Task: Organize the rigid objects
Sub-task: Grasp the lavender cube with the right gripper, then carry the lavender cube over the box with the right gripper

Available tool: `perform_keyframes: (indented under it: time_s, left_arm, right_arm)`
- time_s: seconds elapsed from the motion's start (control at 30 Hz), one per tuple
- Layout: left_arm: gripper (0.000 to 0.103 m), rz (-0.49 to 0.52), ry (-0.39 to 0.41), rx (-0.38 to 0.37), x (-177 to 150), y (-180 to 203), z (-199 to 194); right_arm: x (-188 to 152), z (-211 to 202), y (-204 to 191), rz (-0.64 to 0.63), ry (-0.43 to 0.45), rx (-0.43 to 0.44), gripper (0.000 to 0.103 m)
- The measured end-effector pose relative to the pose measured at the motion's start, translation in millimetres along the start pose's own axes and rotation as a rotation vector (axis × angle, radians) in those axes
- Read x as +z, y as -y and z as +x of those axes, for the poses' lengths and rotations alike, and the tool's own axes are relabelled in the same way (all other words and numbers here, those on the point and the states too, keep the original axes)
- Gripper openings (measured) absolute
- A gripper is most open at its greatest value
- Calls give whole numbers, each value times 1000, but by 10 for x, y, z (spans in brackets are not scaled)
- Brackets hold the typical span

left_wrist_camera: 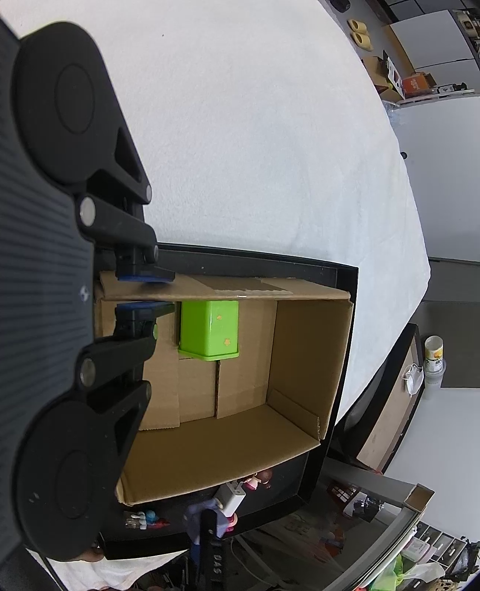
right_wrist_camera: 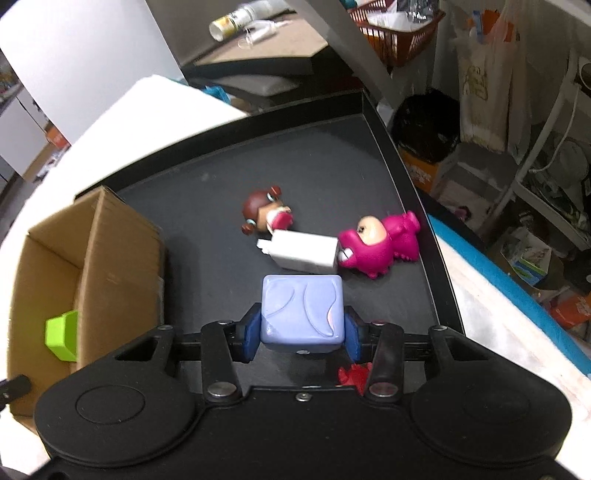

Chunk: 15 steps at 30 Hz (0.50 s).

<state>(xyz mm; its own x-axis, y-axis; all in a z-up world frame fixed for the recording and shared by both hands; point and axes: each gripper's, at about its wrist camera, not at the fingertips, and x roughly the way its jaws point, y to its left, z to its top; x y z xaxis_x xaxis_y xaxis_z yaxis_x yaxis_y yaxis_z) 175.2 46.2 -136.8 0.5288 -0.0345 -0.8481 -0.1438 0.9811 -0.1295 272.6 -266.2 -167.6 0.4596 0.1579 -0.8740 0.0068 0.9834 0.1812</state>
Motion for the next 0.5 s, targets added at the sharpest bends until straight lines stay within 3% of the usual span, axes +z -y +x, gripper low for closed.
perform_keyframes:
  time_s: [0.5]
  left_arm:
    - [9,18,-7,11,11,17,6]
  right_arm:
    - [113,-386,-186,-22,121,86,43]
